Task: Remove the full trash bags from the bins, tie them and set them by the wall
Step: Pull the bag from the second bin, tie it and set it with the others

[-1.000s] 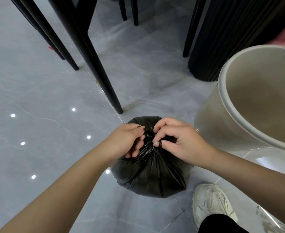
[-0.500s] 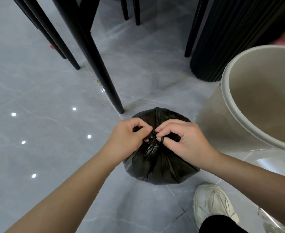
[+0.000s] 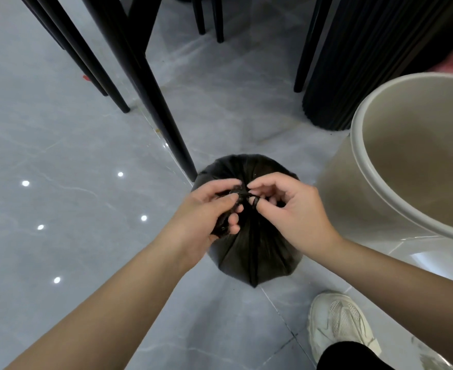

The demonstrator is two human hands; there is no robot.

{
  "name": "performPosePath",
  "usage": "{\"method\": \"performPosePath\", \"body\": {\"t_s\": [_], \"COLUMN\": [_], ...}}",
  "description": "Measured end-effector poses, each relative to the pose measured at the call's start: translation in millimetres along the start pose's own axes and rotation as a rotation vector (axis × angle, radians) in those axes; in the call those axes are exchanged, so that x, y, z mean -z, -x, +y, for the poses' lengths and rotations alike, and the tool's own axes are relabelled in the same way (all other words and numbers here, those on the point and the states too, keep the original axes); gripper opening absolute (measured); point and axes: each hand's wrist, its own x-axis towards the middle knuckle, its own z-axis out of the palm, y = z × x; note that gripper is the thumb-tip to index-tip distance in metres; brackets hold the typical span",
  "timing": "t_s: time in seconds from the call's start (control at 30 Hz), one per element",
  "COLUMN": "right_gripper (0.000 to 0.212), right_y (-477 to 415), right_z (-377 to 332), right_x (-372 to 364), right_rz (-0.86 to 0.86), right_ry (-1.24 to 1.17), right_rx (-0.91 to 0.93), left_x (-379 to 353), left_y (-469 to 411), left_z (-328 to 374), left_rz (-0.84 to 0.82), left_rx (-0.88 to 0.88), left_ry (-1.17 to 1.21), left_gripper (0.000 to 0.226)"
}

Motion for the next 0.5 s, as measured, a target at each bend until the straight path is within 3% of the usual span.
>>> {"method": "performPosePath", "body": {"t_s": [0.07, 0.13, 0.2, 0.27, 0.3, 0.37, 0.5], "right_gripper": [0.032, 0.031, 0.031, 0.031, 0.029, 0.025, 0.019], "right_y": [-3.1, -4.4, -4.7, -4.3, -4.0, -3.1, -2.7], "right_z": [-2.1, -4.0, -6.3, -7.1, -7.2, -7.5, -8.8], "right_x": [0.6, 1.5, 2.0, 2.0, 1.8, 1.6, -0.4], "right_rz": [-0.012, -0.018, -0.019, -0.016, -0.017, -0.023, -0.042], "right_ry": [-0.042, -0.037, -0.058, -0.068, -0.06, -0.021, 0.133], "right_rx": [-0.032, -0.043, -0.073, -0.101, -0.104, -0.068, 0.117], "left_x": [5.7, 8.5, 9.3, 11.8, 12.2, 11.4, -1.5], "left_y": [-3.2, -4.1, -2.3, -4.2, -5.3, -7.9, -5.4], "left_z": [-3.9, -8.1, -9.7, -11.4, -10.2, -9.5, 1.4], "left_rz": [0.021, 0.062, 0.107, 0.158, 0.187, 0.165, 0.048], "left_rx": [-0.309, -0.603, -0.709, -0.81, -0.855, -0.758, -0.071], "left_ry": [-0.559, -1.054, -1.402, -1.585, -1.588, -1.392, -0.418], "left_gripper": [0.033, 0.029, 0.03, 0.034, 0.032, 0.021, 0.032]}}
